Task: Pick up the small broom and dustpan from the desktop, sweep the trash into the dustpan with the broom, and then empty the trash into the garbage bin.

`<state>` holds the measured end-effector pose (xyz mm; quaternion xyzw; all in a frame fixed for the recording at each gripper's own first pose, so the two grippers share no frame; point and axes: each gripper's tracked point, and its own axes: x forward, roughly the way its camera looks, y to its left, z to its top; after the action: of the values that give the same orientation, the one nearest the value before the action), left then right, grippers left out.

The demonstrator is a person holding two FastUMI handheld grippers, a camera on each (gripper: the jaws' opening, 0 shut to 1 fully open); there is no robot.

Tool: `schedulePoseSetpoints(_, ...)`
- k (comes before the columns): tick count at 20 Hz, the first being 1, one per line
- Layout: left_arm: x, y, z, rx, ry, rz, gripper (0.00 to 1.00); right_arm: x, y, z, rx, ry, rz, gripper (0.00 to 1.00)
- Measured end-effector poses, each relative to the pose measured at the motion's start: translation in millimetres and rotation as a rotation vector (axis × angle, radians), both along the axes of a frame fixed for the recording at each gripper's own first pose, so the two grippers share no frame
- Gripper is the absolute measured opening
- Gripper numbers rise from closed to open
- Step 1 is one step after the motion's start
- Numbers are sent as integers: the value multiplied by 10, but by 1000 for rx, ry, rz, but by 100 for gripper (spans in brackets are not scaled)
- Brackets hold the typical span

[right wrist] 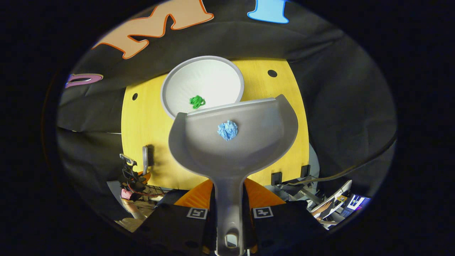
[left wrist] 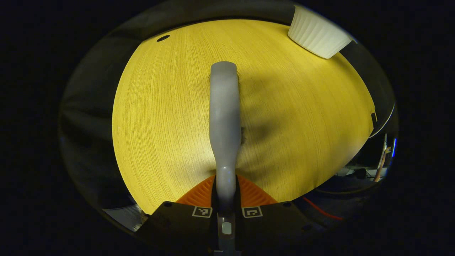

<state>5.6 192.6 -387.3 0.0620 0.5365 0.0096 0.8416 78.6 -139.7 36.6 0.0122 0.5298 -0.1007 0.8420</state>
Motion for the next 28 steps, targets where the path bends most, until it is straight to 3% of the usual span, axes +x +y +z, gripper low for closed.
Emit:
schedulePoseSetpoints(8,-26,16,-33,-14,-1,18,16,-136,43,49,4,-53,8,32)
schedulePoseSetpoints(13,-47,31,-38,-18,-1,23,16,-414,239,181,57,-227,62,32)
schedulePoseSetpoints(14,-50,26,-34,-18,-3,22,16,-508,309,189,77,-265,76,27)
schedulePoseSetpoints(16,-61,26,-29,-20,-1,20,16,-715,441,157,109,-333,105,32)
schedulePoseSetpoints(17,-72,20,-26,-22,0,22,16,-831,490,113,117,-357,115,27)
schedulePoseSetpoints(21,-87,29,-15,-17,0,16,16,-1159,597,-343,126,-417,121,32)
schedulePoseSetpoints(23,-98,36,-15,-10,1,12,16,-1279,615,-749,95,-411,120,27)
schedulePoseSetpoints(24,-88,47,-8,-8,2,9,17,-1303,628,-985,86,-398,121,32)
schedulePoseSetpoints(28,-92,46,-22,-6,6,11,17,-1159,924,-1844,210,-348,109,29)
